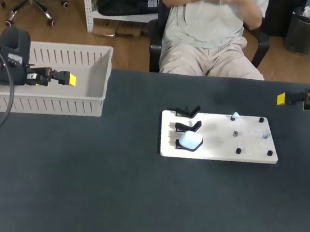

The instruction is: Pick up each earbud case from the left stands, insert the matching earbuds, close the lid, and place the case in the box.

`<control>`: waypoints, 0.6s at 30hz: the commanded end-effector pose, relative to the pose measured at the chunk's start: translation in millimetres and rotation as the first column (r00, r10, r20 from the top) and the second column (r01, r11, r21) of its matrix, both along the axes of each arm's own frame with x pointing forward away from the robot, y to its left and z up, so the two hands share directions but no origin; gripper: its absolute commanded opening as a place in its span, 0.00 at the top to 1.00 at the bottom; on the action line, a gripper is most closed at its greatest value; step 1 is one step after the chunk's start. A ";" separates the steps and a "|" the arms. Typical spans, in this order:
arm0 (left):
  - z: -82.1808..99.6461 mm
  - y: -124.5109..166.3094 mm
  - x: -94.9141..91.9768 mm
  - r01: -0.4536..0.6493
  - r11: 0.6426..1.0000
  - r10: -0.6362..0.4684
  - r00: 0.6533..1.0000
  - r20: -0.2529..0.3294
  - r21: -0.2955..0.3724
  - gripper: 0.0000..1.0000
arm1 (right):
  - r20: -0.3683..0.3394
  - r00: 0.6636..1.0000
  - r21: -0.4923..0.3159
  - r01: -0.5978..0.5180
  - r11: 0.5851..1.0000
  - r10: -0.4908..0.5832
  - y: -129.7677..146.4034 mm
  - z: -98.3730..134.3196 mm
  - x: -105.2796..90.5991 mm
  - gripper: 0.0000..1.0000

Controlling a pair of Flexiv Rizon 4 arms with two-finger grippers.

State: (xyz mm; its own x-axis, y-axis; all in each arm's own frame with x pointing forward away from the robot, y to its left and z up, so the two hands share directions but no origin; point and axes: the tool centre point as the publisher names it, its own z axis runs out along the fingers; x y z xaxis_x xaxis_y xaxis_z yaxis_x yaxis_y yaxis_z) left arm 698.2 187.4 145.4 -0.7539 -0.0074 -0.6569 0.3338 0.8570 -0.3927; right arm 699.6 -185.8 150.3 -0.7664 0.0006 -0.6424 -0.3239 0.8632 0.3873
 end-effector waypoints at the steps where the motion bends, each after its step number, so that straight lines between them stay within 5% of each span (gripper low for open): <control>1: 2.8 -2.3 1.0 -0.006 1.000 0.006 1.000 -0.013 0.013 0.00 | 0.000 1.000 0.000 -0.002 1.000 0.002 -0.4 -0.3 0.5 0.00; 8: 17.5 -33.9 2.2 0.278 0.960 -0.281 0.955 0.097 0.039 0.00 | 0.000 1.000 0.000 -0.002 1.000 0.002 -0.4 -0.3 0.5 0.00; 13: 23.6 -68.0 3.7 0.467 0.878 -0.478 0.857 0.193 0.102 0.00 | 0.000 1.000 0.000 -0.002 1.000 0.002 -0.4 -0.3 0.5 0.00; 18: 29.3 -102.1 -1.8 0.569 0.782 -0.623 0.719 0.308 0.254 0.00 | 0.000 1.000 0.000 -0.002 1.000 0.002 -0.4 -0.3 0.5 0.00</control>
State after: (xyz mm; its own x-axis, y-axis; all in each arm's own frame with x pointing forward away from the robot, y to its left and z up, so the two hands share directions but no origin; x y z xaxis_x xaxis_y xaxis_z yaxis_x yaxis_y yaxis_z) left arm 692.9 95.6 179.2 -0.5316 0.3560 -0.7685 0.7373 0.6412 -0.2129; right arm 699.6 -185.8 150.3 -0.7664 0.0006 -0.6424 -0.3239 0.8632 0.3872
